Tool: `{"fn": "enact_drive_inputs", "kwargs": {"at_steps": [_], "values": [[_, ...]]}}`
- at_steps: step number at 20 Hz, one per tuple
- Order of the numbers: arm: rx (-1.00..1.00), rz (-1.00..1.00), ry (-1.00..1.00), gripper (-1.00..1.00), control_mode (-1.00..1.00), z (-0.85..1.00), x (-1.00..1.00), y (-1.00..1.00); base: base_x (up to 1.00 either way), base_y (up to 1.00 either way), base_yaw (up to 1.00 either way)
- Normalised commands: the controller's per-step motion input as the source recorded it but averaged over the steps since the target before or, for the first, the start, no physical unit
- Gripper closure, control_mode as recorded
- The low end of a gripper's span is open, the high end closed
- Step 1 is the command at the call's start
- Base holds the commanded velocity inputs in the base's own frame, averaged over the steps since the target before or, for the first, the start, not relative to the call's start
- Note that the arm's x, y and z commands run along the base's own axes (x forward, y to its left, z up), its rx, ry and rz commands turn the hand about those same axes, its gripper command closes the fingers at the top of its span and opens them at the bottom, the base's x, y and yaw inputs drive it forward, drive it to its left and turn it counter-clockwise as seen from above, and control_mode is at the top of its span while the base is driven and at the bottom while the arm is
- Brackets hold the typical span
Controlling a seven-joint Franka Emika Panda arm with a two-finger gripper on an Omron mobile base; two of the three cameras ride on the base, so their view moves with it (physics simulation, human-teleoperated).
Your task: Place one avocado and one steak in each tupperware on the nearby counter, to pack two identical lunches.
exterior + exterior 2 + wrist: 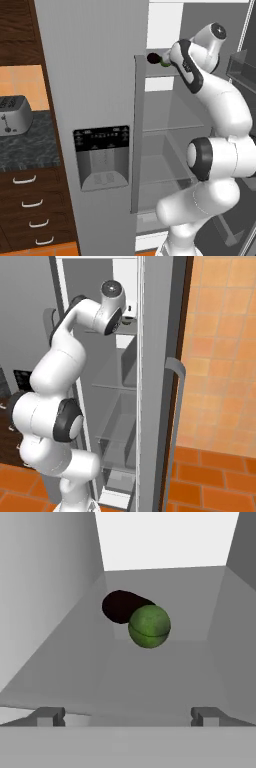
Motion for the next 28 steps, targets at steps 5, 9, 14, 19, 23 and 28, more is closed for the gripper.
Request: {"fn": "enact_drive_inputs", "kwargs": {"at_steps": [5, 9, 14, 19, 23, 28], "values": [[-0.01, 0.0, 0.03, -1.0, -1.0, -0.08, 0.46, 0.0, 0.0, 0.0, 0.0], [-0.04, 0.0, 0.0, -1.0, -1.0, 0.0, 0.3, 0.0, 0.0, 0.0, 0.0], [-0.02, 0.0, 0.0, -1.0, -1.0, 0.0, 0.19, -0.01, 0.0, 0.0, 0.0], [-0.01, 0.0, 0.0, -1.0, -1.0, 0.0, 0.13, -0.01, 0.0, 0.0, 0.0], [0.0, 0.0, 0.0, -1.0, -1.0, -0.08, 0.17, -0.06, 0.0, 0.0, 0.0], [0.0, 0.0, 0.0, -1.0, -1.0, -0.16, 0.2, -0.14, 0.0, 0.0, 0.0]]}}
